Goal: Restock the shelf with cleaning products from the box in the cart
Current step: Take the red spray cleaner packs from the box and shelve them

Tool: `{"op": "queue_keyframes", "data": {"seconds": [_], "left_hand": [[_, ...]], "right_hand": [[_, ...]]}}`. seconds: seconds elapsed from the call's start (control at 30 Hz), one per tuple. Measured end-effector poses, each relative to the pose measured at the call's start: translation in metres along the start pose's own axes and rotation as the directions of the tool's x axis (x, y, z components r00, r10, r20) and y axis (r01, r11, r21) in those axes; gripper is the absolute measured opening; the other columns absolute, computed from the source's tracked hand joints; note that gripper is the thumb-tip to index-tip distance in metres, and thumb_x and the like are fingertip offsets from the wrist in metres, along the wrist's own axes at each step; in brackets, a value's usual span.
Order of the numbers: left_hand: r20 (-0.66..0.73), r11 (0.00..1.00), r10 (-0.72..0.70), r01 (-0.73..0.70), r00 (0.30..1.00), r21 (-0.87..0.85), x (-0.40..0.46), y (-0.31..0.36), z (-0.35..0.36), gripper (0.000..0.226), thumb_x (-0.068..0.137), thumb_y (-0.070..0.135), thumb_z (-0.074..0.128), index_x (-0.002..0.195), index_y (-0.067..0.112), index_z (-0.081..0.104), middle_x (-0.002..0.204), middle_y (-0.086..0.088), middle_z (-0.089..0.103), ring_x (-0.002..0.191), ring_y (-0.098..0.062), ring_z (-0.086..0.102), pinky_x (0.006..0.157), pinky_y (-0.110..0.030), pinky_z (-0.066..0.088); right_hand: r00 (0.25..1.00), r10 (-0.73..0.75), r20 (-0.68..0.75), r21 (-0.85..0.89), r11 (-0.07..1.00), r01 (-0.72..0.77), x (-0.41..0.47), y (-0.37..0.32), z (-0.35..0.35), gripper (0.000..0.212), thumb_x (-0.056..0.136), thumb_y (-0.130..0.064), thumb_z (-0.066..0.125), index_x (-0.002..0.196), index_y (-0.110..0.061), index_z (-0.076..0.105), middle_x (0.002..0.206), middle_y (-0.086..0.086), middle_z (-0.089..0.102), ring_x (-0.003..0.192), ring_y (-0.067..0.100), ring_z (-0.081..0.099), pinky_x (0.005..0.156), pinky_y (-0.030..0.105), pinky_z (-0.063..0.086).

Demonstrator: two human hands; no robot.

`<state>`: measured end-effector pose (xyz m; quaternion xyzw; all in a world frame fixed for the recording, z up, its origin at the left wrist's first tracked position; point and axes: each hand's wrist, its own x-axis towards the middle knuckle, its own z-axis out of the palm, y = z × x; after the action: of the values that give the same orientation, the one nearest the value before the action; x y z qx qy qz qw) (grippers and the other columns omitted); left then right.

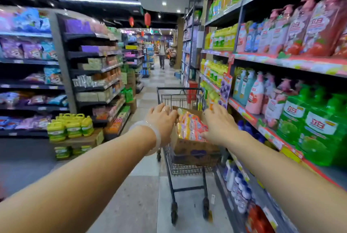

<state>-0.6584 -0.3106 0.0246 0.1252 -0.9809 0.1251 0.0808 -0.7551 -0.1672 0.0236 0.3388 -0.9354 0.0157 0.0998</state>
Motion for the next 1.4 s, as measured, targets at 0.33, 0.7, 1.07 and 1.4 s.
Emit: {"op": "queue_keyframes", "data": {"seconds": [0.33,0.7,1.07,1.4], "left_hand": [[0.007,0.999,-0.041,0.041,0.999,0.016,0.180,-0.068,0.044,0.076,0.084,0.035,0.064,0.144,0.013,0.023,0.152,-0.011,0.025,0.144,-0.028,0.015,0.117,-0.042,0.021],[0.040,0.982,0.186,-0.183,0.982,-0.052,0.378,-0.117,0.145,0.083,0.079,0.042,0.069,0.144,0.014,0.026,0.149,-0.011,0.029,0.140,-0.029,0.022,0.114,-0.043,0.027],[0.210,0.900,0.433,-0.409,0.877,-0.147,0.543,-0.090,0.245,0.082,0.081,0.044,0.066,0.146,0.015,0.025,0.148,-0.011,0.030,0.138,-0.031,0.027,0.113,-0.044,0.030],[0.373,0.868,0.495,-0.462,0.785,-0.182,0.641,-0.064,0.325,0.073,0.084,0.042,0.061,0.144,0.018,0.028,0.148,-0.009,0.030,0.138,-0.028,0.028,0.111,-0.041,0.032]], "right_hand": [[0.999,0.005,0.032,0.023,1.000,-0.006,0.193,0.024,0.039,0.074,0.086,-0.046,0.060,0.143,-0.011,0.027,0.154,0.014,0.018,0.144,0.031,0.014,0.115,0.041,0.021],[0.959,0.237,0.153,0.040,0.969,-0.245,0.357,0.053,0.116,0.074,0.081,-0.048,0.066,0.136,-0.008,0.036,0.147,0.016,0.027,0.138,0.034,0.024,0.109,0.044,0.032],[0.816,0.474,0.331,0.031,0.859,-0.512,0.432,0.108,0.222,0.062,0.081,-0.046,0.065,0.125,-0.009,0.041,0.133,0.013,0.038,0.128,0.033,0.036,0.100,0.039,0.037],[0.689,0.536,0.489,0.071,0.762,-0.643,0.504,0.155,0.322,0.065,0.083,-0.044,0.063,0.131,-0.008,0.038,0.141,0.018,0.033,0.129,0.037,0.037,0.104,0.041,0.037]]}}
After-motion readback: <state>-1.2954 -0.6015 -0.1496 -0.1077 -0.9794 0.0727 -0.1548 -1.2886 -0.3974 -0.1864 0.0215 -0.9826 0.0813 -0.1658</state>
